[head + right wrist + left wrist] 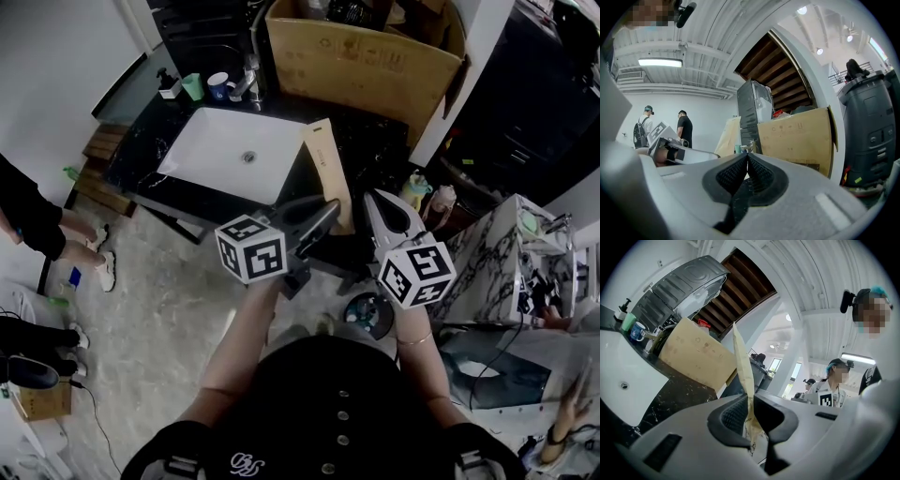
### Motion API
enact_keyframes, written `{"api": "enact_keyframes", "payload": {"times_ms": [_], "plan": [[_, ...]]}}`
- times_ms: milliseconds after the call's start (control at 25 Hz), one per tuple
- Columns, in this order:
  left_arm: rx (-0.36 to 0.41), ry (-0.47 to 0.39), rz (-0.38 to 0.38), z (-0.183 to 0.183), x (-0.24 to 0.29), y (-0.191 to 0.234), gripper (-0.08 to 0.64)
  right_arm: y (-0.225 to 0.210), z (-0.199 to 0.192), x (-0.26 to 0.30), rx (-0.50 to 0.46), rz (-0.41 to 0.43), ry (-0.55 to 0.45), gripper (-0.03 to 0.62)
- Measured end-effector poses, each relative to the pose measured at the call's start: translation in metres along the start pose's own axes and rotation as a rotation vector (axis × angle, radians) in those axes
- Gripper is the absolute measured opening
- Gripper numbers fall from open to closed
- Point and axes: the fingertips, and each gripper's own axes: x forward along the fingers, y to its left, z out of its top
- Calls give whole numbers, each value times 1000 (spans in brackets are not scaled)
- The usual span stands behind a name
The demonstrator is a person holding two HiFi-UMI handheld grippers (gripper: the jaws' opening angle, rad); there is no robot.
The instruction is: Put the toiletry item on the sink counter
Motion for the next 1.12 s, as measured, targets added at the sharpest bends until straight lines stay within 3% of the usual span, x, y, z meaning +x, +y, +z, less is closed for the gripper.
{"api": "enact_keyframes", "payload": {"times_ms": [360,880,1120], "plan": [[-22,38,-16,-9,13,9,41,-7,-8,9,6,-10,24,4],[-41,126,-56,-13,6,24,41,-12,-20,4,61,-137,34,5],[-69,166,-56,-24,2,34,41,-3,-33,9,92,-154,58,5]]}}
